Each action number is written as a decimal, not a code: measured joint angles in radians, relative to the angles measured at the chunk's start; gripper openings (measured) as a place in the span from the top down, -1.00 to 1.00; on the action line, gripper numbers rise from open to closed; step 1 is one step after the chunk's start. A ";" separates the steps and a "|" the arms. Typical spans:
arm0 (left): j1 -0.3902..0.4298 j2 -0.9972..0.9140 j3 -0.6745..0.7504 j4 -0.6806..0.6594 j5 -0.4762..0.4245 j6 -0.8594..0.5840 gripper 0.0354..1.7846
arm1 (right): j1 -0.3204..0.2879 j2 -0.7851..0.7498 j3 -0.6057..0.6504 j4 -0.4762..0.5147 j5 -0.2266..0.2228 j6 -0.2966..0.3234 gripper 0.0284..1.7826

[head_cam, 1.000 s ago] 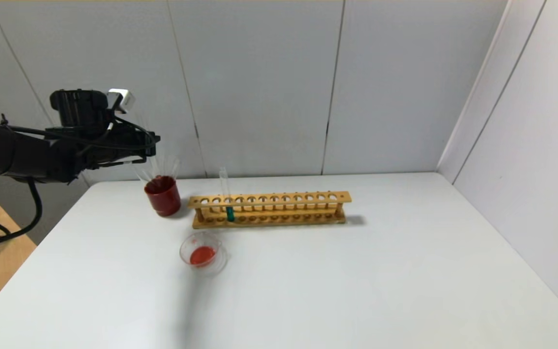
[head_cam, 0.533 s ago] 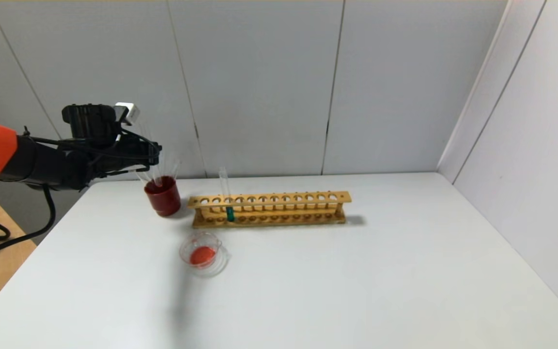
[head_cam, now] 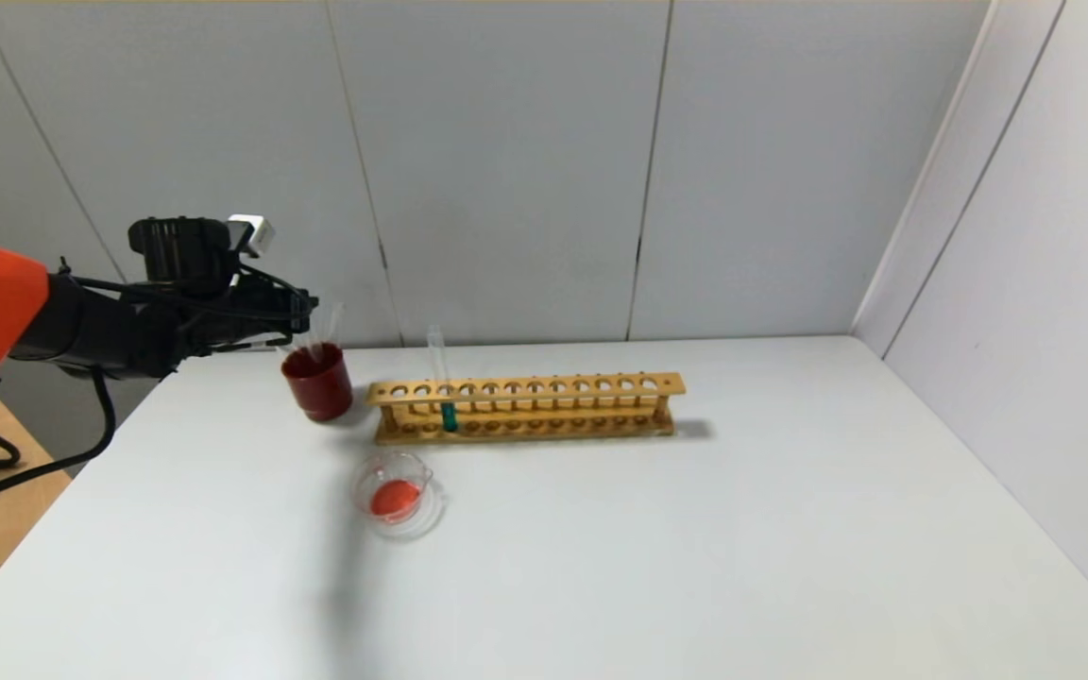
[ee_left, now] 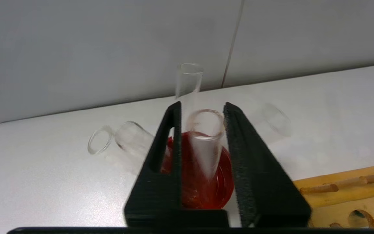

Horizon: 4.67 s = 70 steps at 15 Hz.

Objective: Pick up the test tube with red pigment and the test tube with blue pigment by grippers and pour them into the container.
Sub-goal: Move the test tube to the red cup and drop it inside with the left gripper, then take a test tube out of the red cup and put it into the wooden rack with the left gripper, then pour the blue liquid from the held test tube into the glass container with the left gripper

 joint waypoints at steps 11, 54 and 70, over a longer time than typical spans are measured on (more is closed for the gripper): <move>-0.007 -0.140 0.103 -0.118 -0.003 0.018 -0.96 | 0.000 0.000 0.000 0.000 0.000 0.000 -0.96; -0.340 -0.006 0.417 -0.415 -0.009 -0.097 -0.61 | 0.000 0.000 0.000 0.000 0.000 0.000 -0.96; -0.372 -0.013 0.270 -0.344 0.029 -0.001 0.66 | 0.000 0.000 0.000 0.000 0.000 0.000 -0.96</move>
